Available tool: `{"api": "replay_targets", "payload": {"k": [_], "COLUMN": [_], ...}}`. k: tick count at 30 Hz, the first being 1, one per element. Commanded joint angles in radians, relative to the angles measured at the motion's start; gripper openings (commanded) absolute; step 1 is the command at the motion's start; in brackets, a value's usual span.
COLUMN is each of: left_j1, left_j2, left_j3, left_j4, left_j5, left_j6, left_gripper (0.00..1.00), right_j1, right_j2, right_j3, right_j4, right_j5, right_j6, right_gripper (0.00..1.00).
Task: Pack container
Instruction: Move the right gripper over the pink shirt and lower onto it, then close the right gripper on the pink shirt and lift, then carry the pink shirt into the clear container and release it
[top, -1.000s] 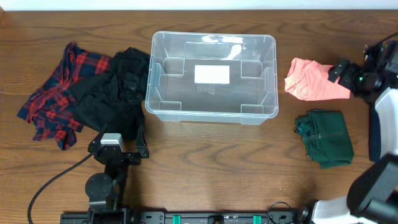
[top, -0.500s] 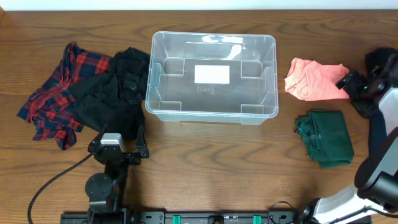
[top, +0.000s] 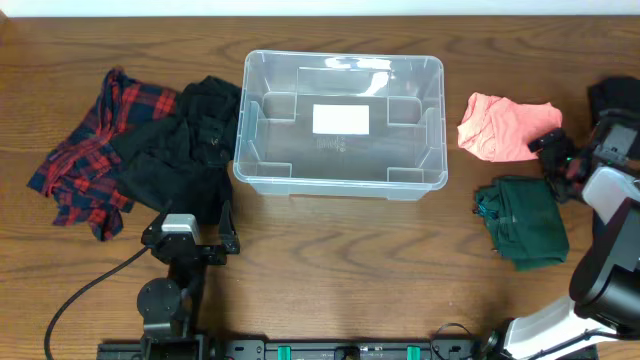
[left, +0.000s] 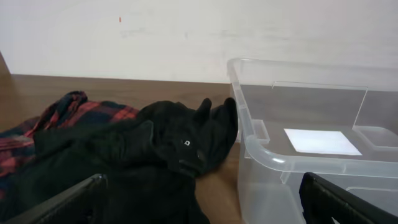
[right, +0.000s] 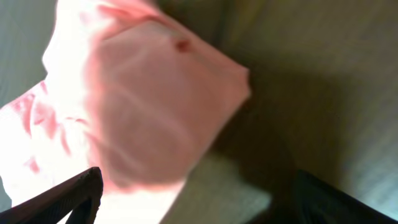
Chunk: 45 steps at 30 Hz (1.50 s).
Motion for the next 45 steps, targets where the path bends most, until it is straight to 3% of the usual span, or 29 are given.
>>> {"api": "replay_targets", "payload": {"k": [1, 9, 14, 21, 24, 35, 45], "left_j1": [0.005, 0.005, 0.005, 0.005, 0.005, 0.005, 0.005], "left_j2": [-0.005, -0.005, -0.005, -0.005, -0.005, -0.005, -0.005], "left_j3": [-0.017, -0.017, -0.017, -0.017, -0.017, -0.017, -0.017], "left_j4": [-0.033, -0.034, -0.033, -0.033, -0.034, -0.033, -0.033], "left_j5": [0.014, 0.014, 0.014, 0.014, 0.014, 0.014, 0.014], "left_j6": [0.003, 0.003, 0.003, 0.003, 0.003, 0.003, 0.003], "left_gripper": [0.98, 0.98, 0.98, 0.98, 0.98, 0.98, 0.98], "right_j1": [0.034, 0.099, 0.120, 0.121, 0.121, 0.121, 0.121], "right_j2": [0.014, 0.014, 0.014, 0.014, 0.014, -0.037, -0.118], "right_j3": [-0.075, -0.131, -0.131, -0.131, -0.130, -0.062, 0.280], "right_j4": [0.074, 0.241, 0.269, 0.312, 0.328, 0.294, -0.154], "right_j5": [-0.008, 0.067, 0.109, 0.127, 0.127, -0.101, -0.277], "right_j6": [0.046, 0.094, 0.093, 0.056, 0.016, -0.142, -0.336], "right_gripper": [0.95, 0.92, 0.77, 0.22, 0.03, 0.01, 0.01]}}
